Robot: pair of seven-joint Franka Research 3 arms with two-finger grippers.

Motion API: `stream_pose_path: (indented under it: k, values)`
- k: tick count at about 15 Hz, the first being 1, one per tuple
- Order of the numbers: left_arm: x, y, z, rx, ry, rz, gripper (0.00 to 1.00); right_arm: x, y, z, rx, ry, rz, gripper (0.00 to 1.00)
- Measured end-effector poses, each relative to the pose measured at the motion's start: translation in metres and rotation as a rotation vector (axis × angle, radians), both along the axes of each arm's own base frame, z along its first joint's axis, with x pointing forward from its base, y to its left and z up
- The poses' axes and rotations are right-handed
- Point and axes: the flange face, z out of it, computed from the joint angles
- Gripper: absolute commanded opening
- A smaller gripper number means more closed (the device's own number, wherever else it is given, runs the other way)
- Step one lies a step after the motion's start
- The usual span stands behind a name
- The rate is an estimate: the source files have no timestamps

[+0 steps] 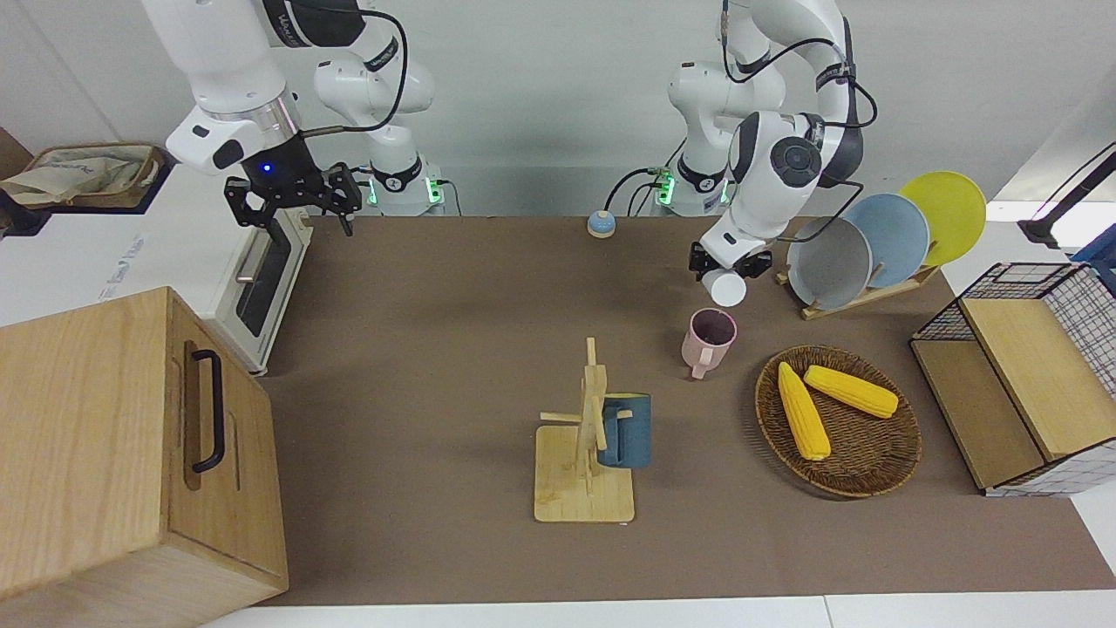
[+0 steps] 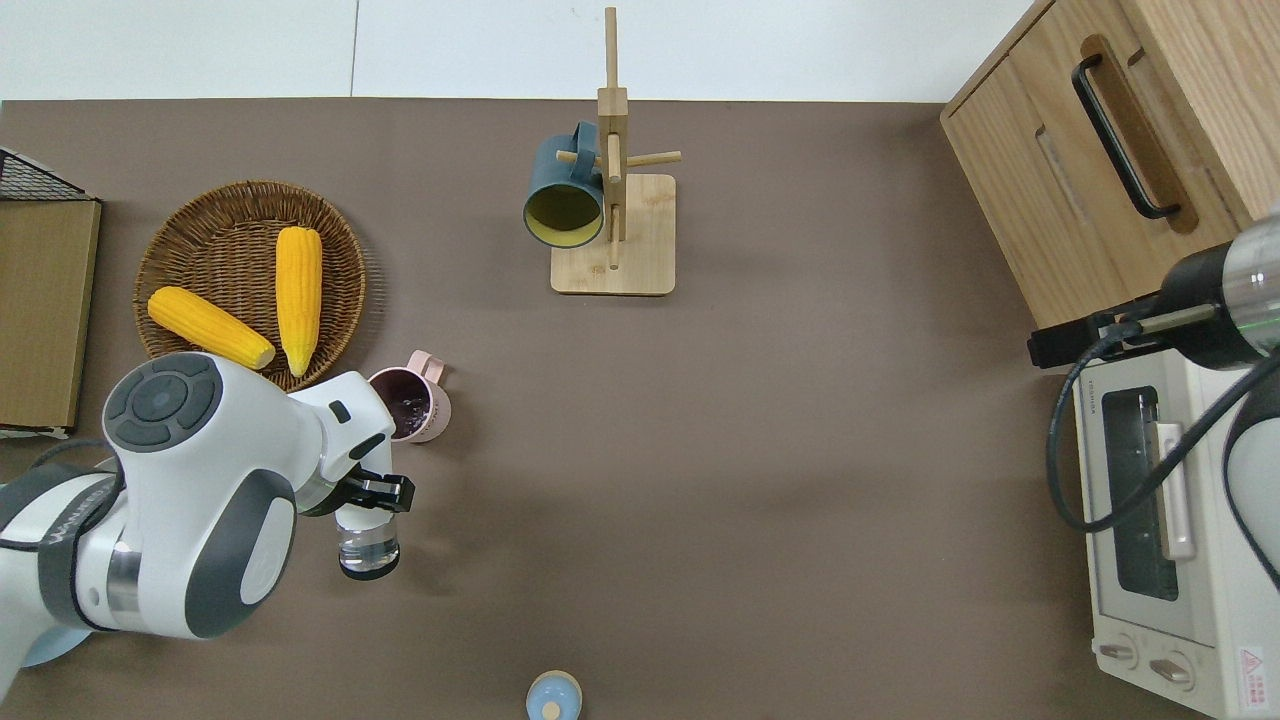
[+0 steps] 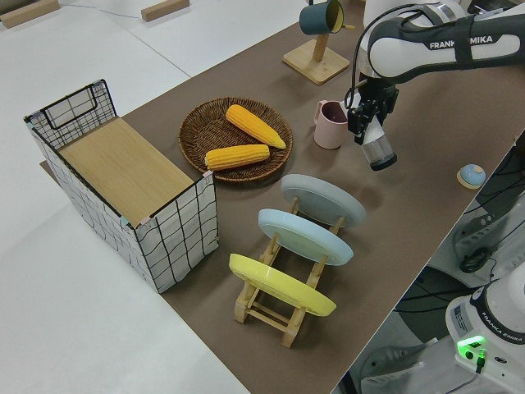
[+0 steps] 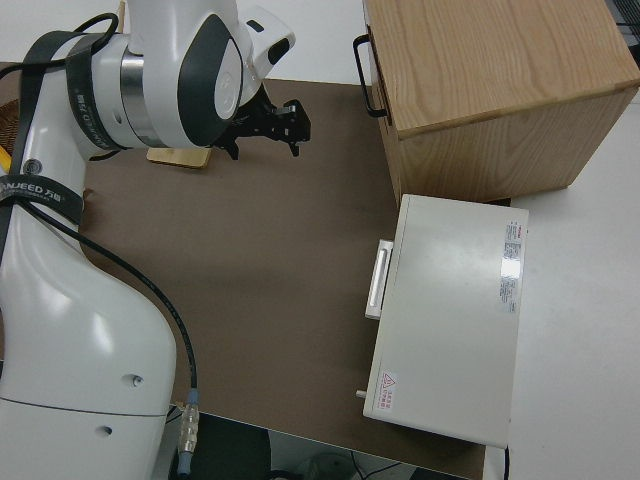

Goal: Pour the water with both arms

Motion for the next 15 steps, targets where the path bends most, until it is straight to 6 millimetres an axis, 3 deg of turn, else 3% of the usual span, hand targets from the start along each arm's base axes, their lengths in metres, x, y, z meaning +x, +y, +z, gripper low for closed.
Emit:
stream_pose_path:
  k: [15]
  values:
    - [0.011, -0.001, 0.005, 0.008, 0.044, 0.001, 0.0, 0.0, 0.0, 0.0, 0.0, 0.0, 0.0, 0.983]
